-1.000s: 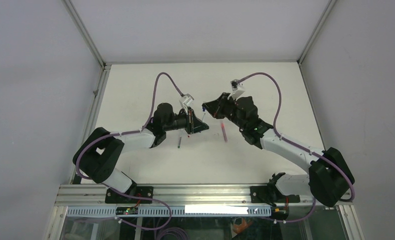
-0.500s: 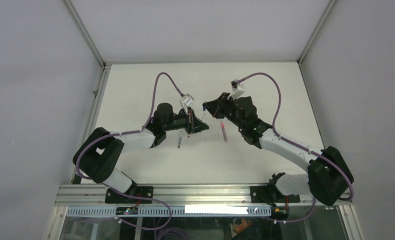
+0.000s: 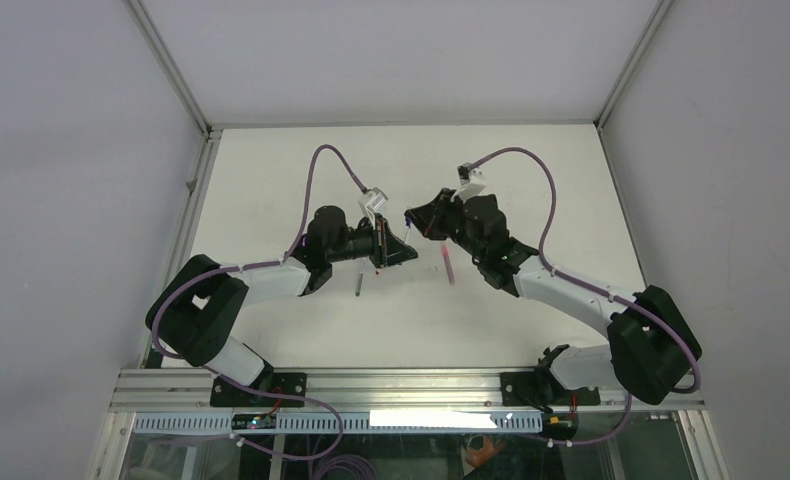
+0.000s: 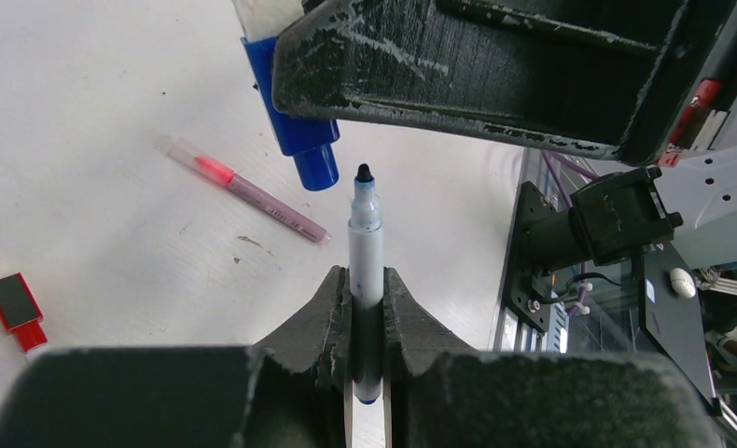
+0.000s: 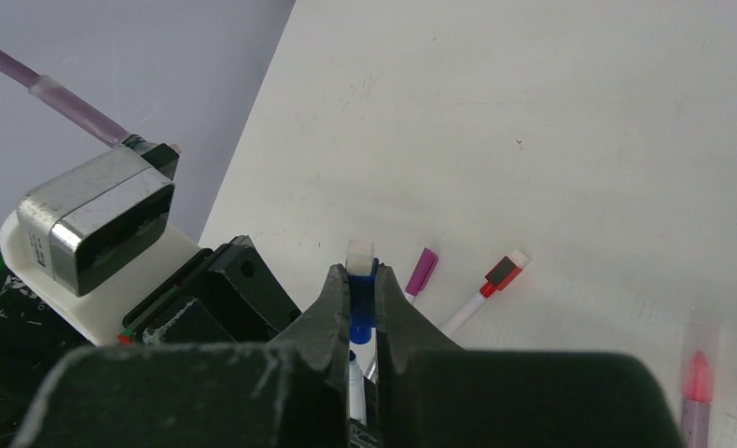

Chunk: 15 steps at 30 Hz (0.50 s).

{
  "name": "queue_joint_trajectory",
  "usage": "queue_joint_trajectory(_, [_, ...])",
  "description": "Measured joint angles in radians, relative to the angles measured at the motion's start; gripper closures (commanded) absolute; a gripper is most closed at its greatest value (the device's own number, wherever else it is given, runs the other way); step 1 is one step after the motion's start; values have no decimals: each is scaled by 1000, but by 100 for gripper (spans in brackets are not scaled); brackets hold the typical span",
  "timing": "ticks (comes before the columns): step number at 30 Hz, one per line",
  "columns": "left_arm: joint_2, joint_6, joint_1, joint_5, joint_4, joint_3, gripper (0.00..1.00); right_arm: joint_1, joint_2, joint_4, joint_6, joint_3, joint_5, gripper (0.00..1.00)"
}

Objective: Insert the pens into the pen caps

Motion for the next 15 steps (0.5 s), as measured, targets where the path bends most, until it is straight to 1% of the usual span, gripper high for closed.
queue_joint_trajectory(15, [0, 0, 0, 0, 0, 0, 100, 1, -62, -20, -19, -19, 33, 100])
